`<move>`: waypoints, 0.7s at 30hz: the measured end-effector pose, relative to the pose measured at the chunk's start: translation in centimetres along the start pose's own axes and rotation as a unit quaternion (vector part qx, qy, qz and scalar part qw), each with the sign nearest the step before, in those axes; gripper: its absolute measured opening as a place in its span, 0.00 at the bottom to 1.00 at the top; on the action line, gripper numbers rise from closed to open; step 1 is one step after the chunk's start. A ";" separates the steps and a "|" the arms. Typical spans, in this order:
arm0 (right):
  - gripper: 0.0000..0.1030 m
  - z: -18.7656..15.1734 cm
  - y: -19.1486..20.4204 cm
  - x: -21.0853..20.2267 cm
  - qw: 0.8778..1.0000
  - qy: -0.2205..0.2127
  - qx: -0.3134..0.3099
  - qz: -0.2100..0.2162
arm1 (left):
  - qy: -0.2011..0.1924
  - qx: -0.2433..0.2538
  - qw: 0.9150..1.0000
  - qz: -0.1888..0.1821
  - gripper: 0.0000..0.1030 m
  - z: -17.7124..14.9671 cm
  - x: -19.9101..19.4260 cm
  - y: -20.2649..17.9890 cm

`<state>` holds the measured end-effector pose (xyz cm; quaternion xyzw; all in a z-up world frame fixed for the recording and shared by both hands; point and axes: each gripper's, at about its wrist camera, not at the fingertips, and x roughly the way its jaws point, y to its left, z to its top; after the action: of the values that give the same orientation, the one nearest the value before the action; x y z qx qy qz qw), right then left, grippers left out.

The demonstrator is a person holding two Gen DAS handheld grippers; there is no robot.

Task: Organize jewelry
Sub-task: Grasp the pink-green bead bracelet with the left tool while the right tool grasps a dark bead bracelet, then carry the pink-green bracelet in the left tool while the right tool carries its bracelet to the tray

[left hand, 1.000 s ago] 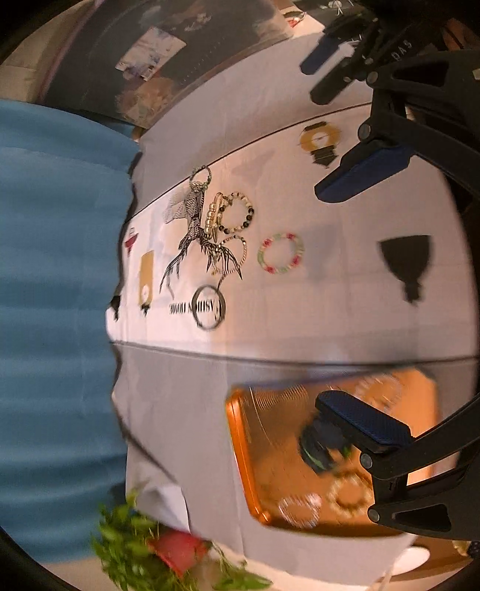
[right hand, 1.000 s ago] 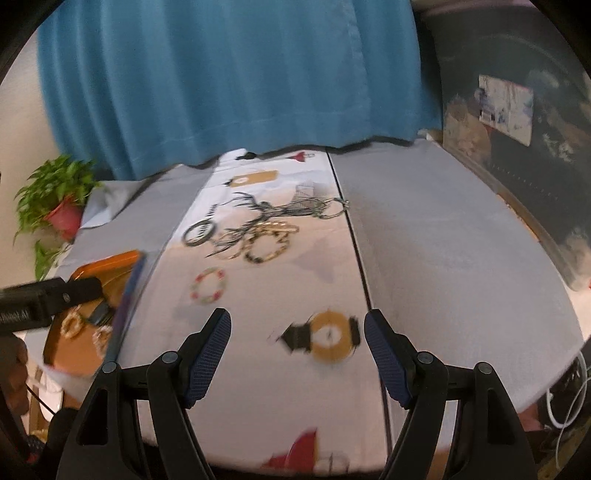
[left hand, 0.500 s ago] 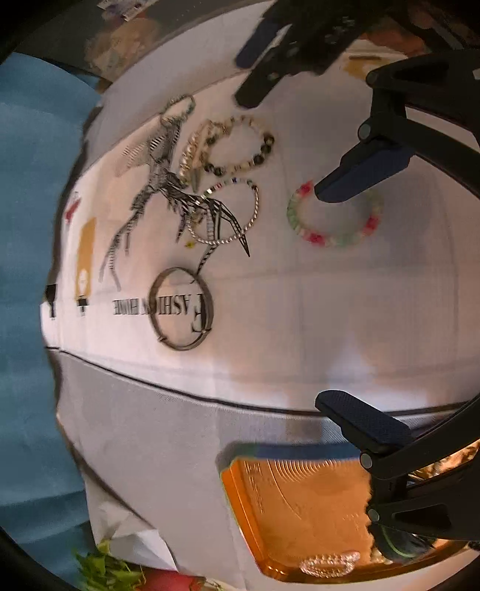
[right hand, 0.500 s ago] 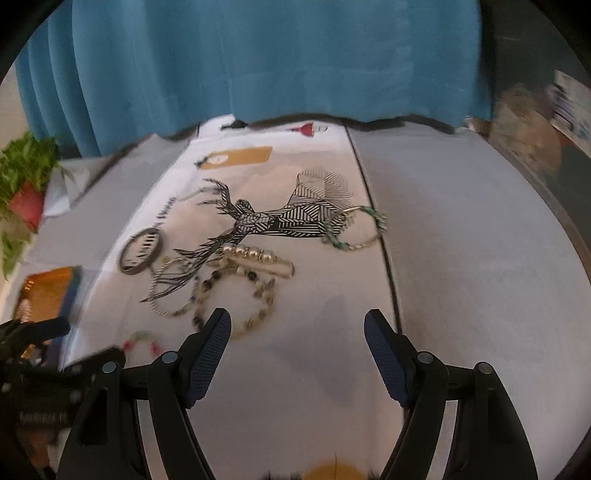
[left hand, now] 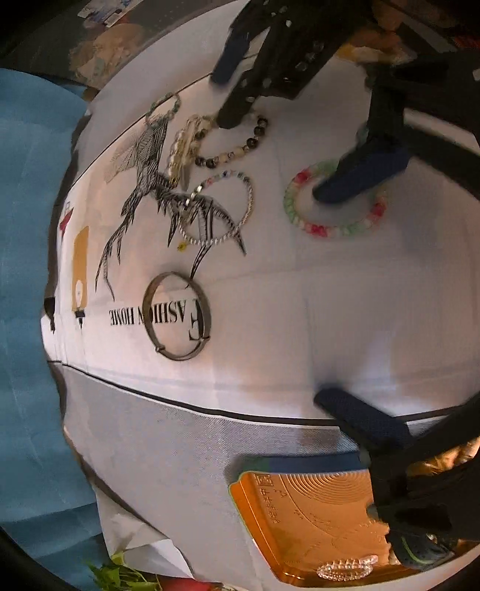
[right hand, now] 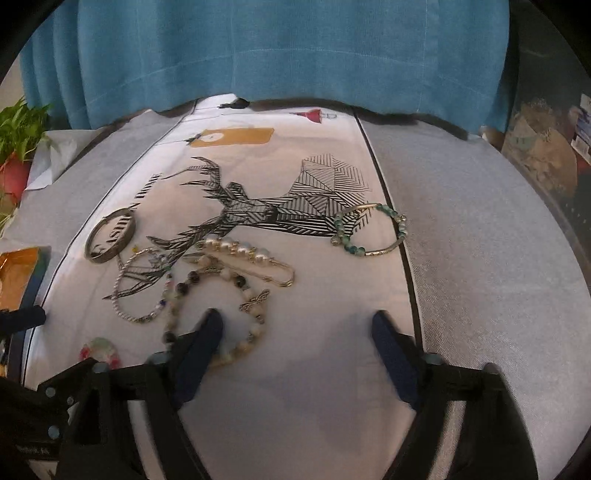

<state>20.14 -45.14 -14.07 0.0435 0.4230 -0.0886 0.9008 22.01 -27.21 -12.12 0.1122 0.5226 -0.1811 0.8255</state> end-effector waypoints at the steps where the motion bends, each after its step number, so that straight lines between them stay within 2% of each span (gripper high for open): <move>1: 0.09 -0.2 0.6 -0.4 1.000 -0.004 -0.018 0.010 | -0.002 0.012 1.000 -0.010 0.22 0.4 -0.7 -0.4; 2: 0.08 -0.5 1.1 -0.8 1.000 0.000 -0.031 0.004 | 0.011 0.024 0.999 -0.029 0.08 0.4 -0.9 -0.7; 3: 0.08 -0.7 1.4 -1.1 0.999 -0.001 -0.035 0.000 | 0.023 0.023 0.998 -0.048 0.04 0.4 -1.0 -0.8; 5: 0.08 -1.5 1.5 -1.7 0.999 -0.001 -0.032 0.002 | 0.035 0.033 0.996 -0.077 0.04 -0.2 -1.2 -1.1; 9: 0.08 -3.1 0.6 -3.7 1.000 0.012 0.003 0.005 | 0.029 0.040 0.995 -0.092 0.04 -1.8 -2.8 -1.1; 13: 0.08 -4.8 -0.3 -7.9 1.000 -0.011 0.022 -0.008 | -0.001 0.032 0.994 -0.103 0.04 -3.2 -6.4 -0.4; 17: 0.08 -5.5 -0.1 -12.7 0.999 -0.042 0.016 -0.019 | -0.035 0.015 0.994 -0.107 0.04 -4.4 -10.7 1.1; 21: 0.08 -6.3 1.0 -16.0 0.998 -0.051 -0.001 -0.027 | -0.063 -0.001 0.992 -0.108 0.04 -6.0 -14.7 2.8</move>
<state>5.55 -41.26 -5.75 0.0268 0.3777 -0.1141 0.9185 12.53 -19.72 -1.40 0.0430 0.4792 -0.2750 0.8324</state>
